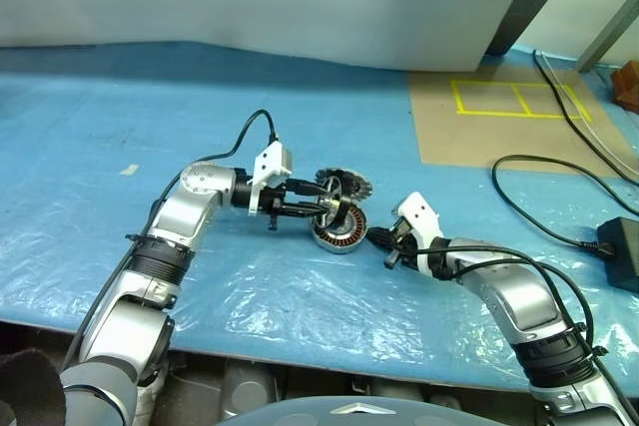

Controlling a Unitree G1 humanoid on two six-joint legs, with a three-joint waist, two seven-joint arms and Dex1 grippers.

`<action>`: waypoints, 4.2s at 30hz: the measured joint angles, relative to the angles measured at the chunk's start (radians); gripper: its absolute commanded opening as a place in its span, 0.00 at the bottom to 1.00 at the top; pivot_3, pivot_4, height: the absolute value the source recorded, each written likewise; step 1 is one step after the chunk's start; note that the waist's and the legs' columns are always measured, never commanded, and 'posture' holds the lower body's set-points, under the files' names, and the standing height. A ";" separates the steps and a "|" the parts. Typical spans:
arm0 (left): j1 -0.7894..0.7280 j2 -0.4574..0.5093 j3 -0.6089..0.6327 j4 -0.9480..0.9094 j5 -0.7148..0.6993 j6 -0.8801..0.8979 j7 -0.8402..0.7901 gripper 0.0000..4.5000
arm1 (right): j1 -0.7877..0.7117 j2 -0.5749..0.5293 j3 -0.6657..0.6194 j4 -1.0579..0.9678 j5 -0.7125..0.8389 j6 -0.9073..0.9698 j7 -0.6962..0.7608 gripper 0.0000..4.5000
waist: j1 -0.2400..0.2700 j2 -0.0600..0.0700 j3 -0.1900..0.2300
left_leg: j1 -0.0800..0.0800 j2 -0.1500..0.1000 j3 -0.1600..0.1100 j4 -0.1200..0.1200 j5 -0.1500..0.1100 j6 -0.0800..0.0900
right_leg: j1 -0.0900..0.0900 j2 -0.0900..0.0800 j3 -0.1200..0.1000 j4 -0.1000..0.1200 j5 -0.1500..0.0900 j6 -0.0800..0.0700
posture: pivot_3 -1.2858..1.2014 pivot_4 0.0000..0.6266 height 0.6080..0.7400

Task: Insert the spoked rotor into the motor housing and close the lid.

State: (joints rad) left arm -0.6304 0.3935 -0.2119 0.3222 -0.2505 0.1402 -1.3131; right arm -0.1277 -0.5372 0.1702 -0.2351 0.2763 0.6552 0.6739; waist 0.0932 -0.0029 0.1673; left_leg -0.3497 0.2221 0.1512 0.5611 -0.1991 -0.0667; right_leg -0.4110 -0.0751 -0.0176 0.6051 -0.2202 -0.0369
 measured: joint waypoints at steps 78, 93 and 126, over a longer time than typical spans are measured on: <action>0.129 0.117 0.048 -0.167 -0.054 0.086 0.068 0.96 | -0.365 0.033 0.115 0.140 0.030 -0.018 0.182 0.00 | -0.028 0.002 0.001 | -0.008 0.000 0.000 0.004 0.000 0.000 | -0.010 0.001 0.001 0.008 0.001 -0.001 | 0.52 0.24 1.00; 0.129 0.124 0.047 -0.147 -0.055 0.089 0.032 0.97 | -0.416 -0.035 0.020 -0.019 0.189 0.173 0.274 0.09 | -0.022 0.002 0.001 | -0.007 0.000 0.000 0.004 0.000 0.000 | -0.011 0.001 0.002 0.007 0.001 -0.001 | 0.52 0.24 1.00; 0.198 0.127 0.045 -0.211 -0.041 0.093 0.102 0.97 | -0.503 -0.031 0.129 0.124 0.030 0.045 0.399 0.70 | -0.022 0.001 0.001 | -0.007 0.001 0.000 0.011 0.000 0.000 | -0.011 0.001 0.002 0.013 0.001 -0.001 | 0.52 0.24 1.00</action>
State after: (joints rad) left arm -0.4321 0.5202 -0.1665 0.1107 -0.2919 0.2335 -1.2108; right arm -0.6307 -0.5686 0.2987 -0.1113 0.3058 0.7003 1.0734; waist 0.0712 -0.0015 0.1680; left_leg -0.3569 0.2229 0.1509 0.5717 -0.1988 -0.0665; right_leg -0.4225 -0.0744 -0.0155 0.6185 -0.2196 -0.0381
